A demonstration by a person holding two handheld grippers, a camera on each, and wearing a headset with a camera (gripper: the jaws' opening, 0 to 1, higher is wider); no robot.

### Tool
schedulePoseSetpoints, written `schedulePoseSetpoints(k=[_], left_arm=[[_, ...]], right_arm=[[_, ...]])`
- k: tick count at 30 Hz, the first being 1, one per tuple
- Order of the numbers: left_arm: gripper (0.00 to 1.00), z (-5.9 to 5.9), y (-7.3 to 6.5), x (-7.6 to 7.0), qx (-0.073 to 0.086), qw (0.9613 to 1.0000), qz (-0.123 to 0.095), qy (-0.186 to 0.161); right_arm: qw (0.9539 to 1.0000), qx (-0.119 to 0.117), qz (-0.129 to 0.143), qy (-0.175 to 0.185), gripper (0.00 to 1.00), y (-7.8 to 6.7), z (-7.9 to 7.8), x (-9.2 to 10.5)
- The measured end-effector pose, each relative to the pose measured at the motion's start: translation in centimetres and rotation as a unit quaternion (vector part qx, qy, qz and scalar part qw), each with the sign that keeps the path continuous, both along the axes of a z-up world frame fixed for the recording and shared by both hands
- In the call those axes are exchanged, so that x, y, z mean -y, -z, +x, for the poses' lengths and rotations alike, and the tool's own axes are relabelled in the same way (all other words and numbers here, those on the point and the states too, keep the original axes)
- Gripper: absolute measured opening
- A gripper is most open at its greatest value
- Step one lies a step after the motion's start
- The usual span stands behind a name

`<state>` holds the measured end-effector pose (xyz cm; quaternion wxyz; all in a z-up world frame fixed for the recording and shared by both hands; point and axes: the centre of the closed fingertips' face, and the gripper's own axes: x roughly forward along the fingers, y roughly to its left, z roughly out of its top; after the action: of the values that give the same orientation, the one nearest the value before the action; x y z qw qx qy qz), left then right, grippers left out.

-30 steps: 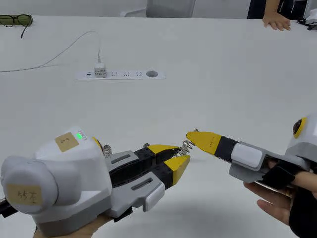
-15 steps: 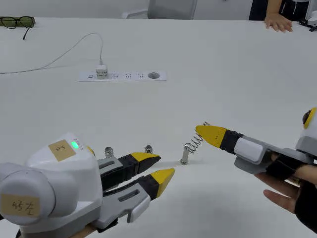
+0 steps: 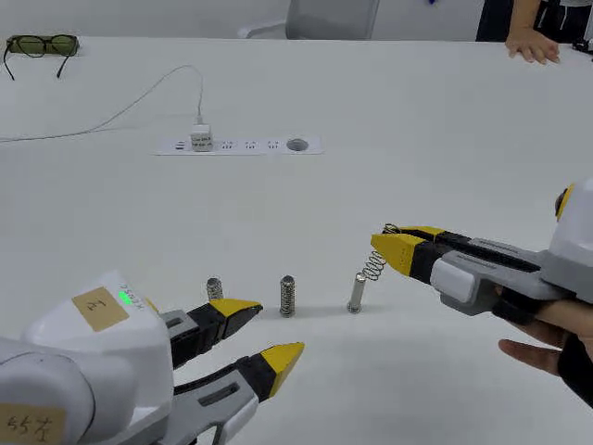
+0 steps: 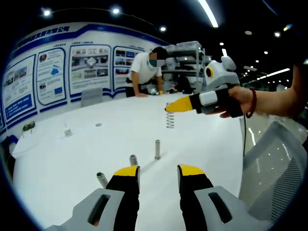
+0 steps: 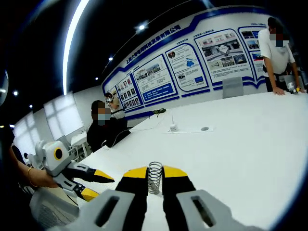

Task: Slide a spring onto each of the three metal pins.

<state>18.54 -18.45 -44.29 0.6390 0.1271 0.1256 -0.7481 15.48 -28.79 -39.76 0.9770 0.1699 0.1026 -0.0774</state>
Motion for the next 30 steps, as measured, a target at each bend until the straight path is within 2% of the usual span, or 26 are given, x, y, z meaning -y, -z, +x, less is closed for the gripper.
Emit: schedulePoseSetpoints(k=[17,24,30], left_arm=[[0.5,2.5,1.4,-1.3,-0.009,0.9981,0.025,-0.055],[0.57,3.1,1.7,-1.2,-0.01,0.9972,0.028,-0.068],[0.64,3.6,2.3,-1.3,-0.017,0.996,0.034,-0.081]], right_arm=[[0.9985,-0.034,-0.037,0.022,0.12,2.3,1.3,2.6],[0.9969,-0.051,-0.055,0.024,0.12,3.6,1.7,3.1],[0.996,-0.061,-0.058,0.03,0.12,4.4,1.6,3.4]])
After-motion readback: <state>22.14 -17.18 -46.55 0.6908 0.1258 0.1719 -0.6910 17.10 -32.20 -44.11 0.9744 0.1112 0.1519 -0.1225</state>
